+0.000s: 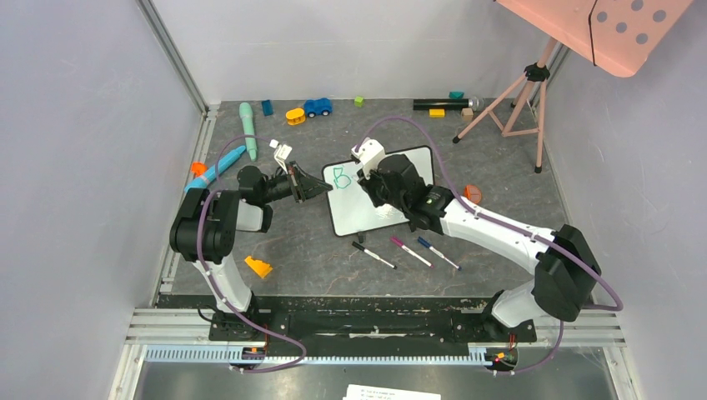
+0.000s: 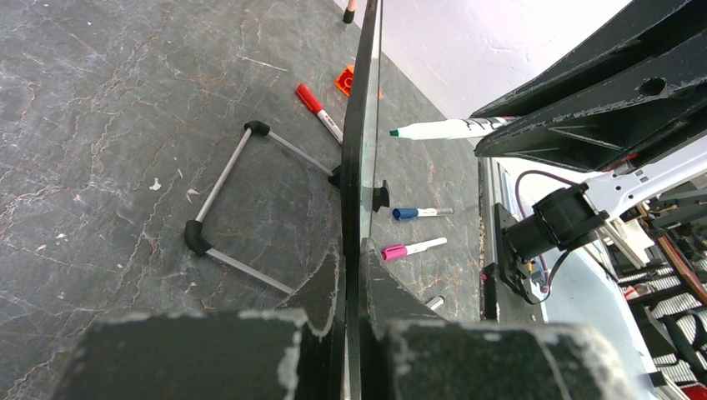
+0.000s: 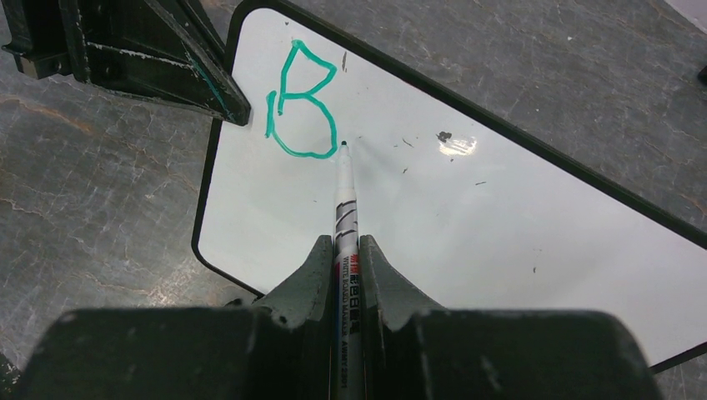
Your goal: Write a sentence on the whiteboard
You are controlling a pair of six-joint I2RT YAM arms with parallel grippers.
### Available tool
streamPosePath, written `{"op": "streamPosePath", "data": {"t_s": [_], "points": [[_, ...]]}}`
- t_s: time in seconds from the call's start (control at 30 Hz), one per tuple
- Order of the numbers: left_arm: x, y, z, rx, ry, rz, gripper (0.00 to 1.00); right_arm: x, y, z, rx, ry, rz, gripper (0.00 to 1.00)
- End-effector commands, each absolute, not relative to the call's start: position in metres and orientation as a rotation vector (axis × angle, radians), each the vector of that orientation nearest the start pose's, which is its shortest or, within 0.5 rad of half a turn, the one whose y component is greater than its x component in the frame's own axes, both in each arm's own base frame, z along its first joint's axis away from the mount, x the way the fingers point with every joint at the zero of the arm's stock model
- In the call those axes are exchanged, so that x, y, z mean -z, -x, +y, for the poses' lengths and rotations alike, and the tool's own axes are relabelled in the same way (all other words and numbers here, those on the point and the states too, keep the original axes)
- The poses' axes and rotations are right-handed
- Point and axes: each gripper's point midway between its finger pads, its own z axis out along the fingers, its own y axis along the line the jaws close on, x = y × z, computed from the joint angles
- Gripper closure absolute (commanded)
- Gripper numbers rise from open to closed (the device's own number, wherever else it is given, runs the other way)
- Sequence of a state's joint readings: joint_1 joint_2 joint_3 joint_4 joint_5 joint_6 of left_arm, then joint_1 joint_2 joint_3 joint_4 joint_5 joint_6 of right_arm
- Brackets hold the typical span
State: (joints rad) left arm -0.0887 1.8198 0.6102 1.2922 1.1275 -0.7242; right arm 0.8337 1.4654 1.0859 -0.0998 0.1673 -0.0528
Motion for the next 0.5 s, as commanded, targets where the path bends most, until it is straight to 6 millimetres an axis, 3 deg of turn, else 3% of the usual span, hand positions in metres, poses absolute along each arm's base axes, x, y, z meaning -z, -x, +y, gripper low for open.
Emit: {"op": "streamPosePath", "data": {"t_s": [0.0, 0.47], "points": [[-0.1515, -0.3343, -0.2019, 1.401, -0.559, 1.592, 0.98, -0.2146, -0.3319, 0.3120, -0.319, 0.736, 1.858, 1.00], [-0.1514, -0.3340, -0.2020, 1.402, -0.561, 1.592, 0.98, -0.2090, -0.3357, 0.3141, -0.304, 0.738, 1.874, 1.00]]}}
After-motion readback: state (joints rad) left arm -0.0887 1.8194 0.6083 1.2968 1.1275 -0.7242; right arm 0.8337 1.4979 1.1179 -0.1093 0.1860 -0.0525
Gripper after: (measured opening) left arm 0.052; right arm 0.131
